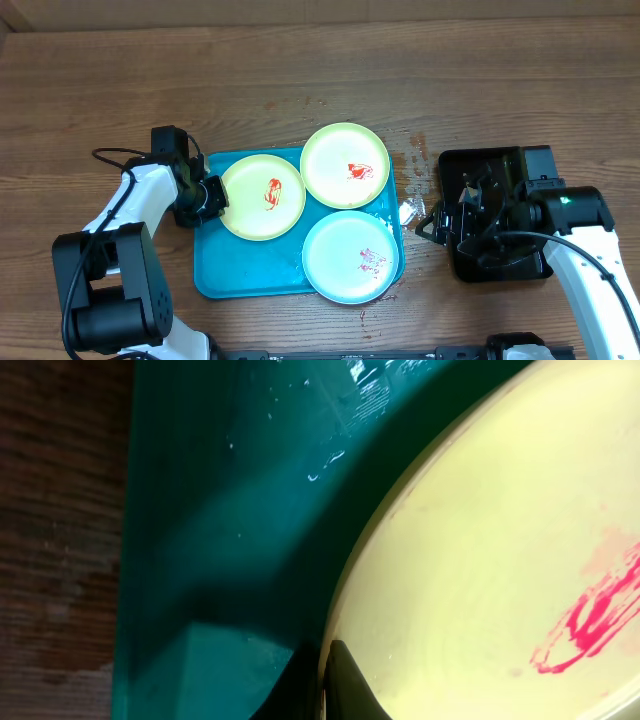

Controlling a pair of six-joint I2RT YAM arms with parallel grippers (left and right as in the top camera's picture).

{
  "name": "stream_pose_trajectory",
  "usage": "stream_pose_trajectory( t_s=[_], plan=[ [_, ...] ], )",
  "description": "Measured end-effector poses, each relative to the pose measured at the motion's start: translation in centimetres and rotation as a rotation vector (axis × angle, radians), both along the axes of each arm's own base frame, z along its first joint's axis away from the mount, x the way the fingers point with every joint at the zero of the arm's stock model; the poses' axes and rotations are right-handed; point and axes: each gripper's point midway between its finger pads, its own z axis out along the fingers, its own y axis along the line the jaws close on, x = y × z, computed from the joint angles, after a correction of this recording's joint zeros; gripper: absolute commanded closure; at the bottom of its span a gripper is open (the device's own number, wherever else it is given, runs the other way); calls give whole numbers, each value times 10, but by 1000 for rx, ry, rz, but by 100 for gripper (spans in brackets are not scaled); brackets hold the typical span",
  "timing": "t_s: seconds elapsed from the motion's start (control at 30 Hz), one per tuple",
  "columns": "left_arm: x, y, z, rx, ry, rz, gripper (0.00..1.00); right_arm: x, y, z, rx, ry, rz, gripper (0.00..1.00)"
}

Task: Clean dirty plates on tray and stack at the side
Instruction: 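Lower the right gripper into the black tray and grasp the sponge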

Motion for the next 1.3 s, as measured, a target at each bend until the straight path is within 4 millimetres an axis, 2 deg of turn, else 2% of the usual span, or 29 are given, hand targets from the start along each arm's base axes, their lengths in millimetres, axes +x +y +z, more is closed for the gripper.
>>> stream_pose_trajectory(
  t_s=[0.07,0.1,0.13,0.17,0.2,0.23,0.27,0.3,0.33,0.37,0.4,0.53,0.6,0.63,0.67,0.7,0.73,0.8,0.87,0.9,0.93,1.0,1.03,1.07,1.17,1.2,1.3],
  plan=[
    [0,0,0,-1,3,4,96,2,0,0,1,-9,0,0],
    [0,0,0,-1,3,4,92,2,0,0,1,-11,0,0],
    [-1,0,0,-1,3,4,83,3,0,0,0,-12,0,0],
    [-1,0,0,-1,3,3,83,3,0,0,1,-12,0,0],
    [-1,0,0,-1,5,6,93,3,0,0,1,-12,0,0],
    [-1,0,0,-1,6,11,96,3,0,0,1,-12,0,0],
    [-1,0,0,-1,5,6,96,3,0,0,1,-12,0,1],
    [-1,0,0,-2,6,7,96,3,0,0,1,-14,0,25],
    [-1,0,0,-2,7,7,96,4,0,1,1,-17,0,68],
    [-2,0,0,-2,8,7,96,4,0,1,0,-22,3,92],
    [-2,0,0,-2,8,7,96,5,0,1,1,-23,0,95],
    [0,0,0,0,2,1,95,12,-7,-3,-43,-25,-53,96],
    [1,1,0,4,-5,-2,96,14,-24,-11,-140,13,-163,96],
    [1,1,0,7,-6,-4,96,16,-33,-14,-191,28,-220,92],
    [2,2,0,9,-7,-4,96,17,-43,-17,-243,37,-274,82],
    [2,2,0,9,-7,-5,96,20,-53,-20,-291,40,-328,78],
    [2,2,0,9,-7,-5,96,25,-61,-22,-331,31,-370,65],
    [2,2,0,10,-8,-8,96,38,-71,-27,-379,12,-426,53],
    [2,2,0,12,-9,-9,96,51,-73,-36,-397,7,-433,23],
    [2,2,0,13,-10,-11,96,58,-73,-42,-398,4,-424,19],
    [2,2,0,14,-10,-12,96,65,-72,-49,-396,6,-416,19],
    [2,2,0,15,-12,-15,96,76,-70,-65,-401,21,-393,28],
    [2,2,0,15,-13,-15,96,77,-69,-71,-402,32,-381,45],
    [2,2,0,16,-13,-15,96,80,-69,-80,-406,48,-375,52],
    [3,3,0,17,-13,-15,96,85,-71,-98,-415,86,-378,52],
    [3,3,0,17,-13,-15,96,83,-76,-108,-427,122,-391,53],
    [3,3,0,18,-14,-16,96,81,-91,-119,-459,166,-435,52]
  ],
)
